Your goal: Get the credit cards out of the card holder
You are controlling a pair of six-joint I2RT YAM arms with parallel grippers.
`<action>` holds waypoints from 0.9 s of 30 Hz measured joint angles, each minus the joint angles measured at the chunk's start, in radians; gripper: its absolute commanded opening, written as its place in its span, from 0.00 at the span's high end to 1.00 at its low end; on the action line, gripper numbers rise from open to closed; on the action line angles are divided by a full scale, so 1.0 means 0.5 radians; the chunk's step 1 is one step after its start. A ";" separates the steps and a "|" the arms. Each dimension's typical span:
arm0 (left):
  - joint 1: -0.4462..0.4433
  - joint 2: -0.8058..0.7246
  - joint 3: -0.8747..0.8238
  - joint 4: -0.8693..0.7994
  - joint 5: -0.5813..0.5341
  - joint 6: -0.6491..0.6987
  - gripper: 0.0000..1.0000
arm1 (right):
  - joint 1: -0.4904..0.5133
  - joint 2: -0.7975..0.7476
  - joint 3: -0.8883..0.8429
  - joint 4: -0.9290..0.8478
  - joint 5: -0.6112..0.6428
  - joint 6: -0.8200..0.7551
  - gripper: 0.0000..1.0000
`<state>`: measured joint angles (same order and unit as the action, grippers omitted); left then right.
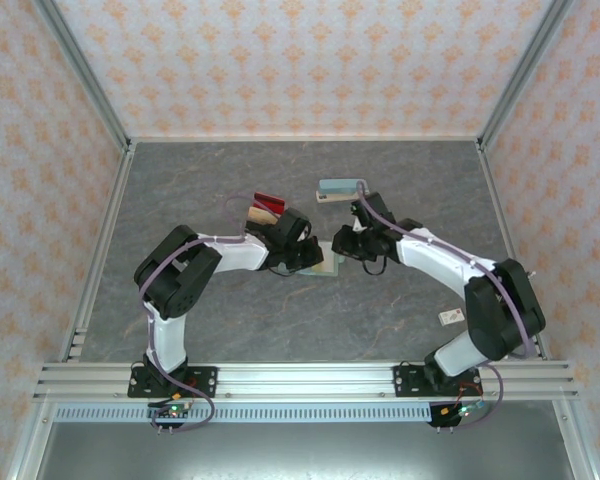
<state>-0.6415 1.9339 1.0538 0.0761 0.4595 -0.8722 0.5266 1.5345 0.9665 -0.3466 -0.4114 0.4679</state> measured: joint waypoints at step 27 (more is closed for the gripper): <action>0.159 -0.475 -0.014 -0.599 -0.169 0.086 0.59 | 0.072 0.567 0.213 0.024 0.145 -0.161 0.91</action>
<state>-0.5617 1.6966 1.0466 -0.2234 0.3752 -0.8291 0.5625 1.8179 1.0729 -0.3344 -0.3389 0.3874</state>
